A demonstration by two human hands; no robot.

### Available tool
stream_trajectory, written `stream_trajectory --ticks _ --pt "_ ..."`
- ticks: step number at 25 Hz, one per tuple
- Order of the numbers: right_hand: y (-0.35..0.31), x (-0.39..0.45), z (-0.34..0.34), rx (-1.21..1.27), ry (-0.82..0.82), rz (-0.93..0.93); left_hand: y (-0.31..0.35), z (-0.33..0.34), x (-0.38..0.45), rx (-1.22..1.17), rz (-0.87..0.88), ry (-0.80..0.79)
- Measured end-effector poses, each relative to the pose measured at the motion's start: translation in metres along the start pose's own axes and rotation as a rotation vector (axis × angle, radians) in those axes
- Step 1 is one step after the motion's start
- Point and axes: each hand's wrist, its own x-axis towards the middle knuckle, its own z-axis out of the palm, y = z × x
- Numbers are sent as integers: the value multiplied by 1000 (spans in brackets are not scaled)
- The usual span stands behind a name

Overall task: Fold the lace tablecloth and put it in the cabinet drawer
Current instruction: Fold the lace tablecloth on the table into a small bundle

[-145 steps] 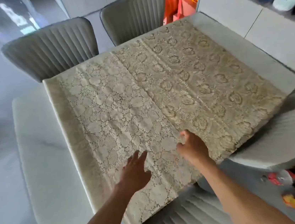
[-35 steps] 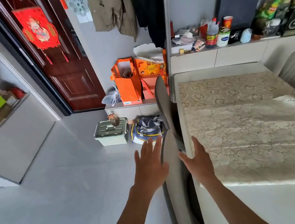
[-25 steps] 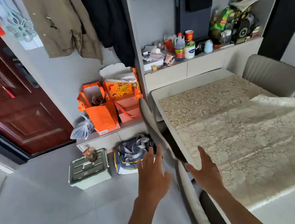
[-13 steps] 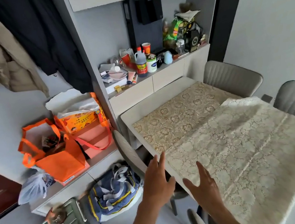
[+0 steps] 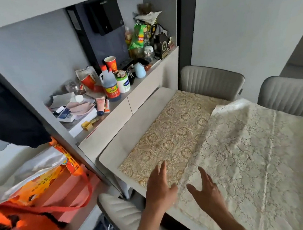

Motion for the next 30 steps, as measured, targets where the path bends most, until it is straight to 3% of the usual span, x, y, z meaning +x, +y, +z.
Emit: stream_trajectory --ticks 8,13,17,20,25,30 --pt "-4 49 12 18 132 194 -23 37 93 -9 66 -287" --pt "32 91 0 21 88 226 -18 94 128 134 -1 -402" --pt "62 131 1 29 13 200 -24 131 149 236 -143 -322" --pt "74 148 5 44 -6 213 -34 151 154 326 -129 -218" --pt "82 155 20 82 -70 275 -37 160 165 153 -237 -222" --pt "73 177 28 98 -96 288 -33 167 170 222 -161 -140"
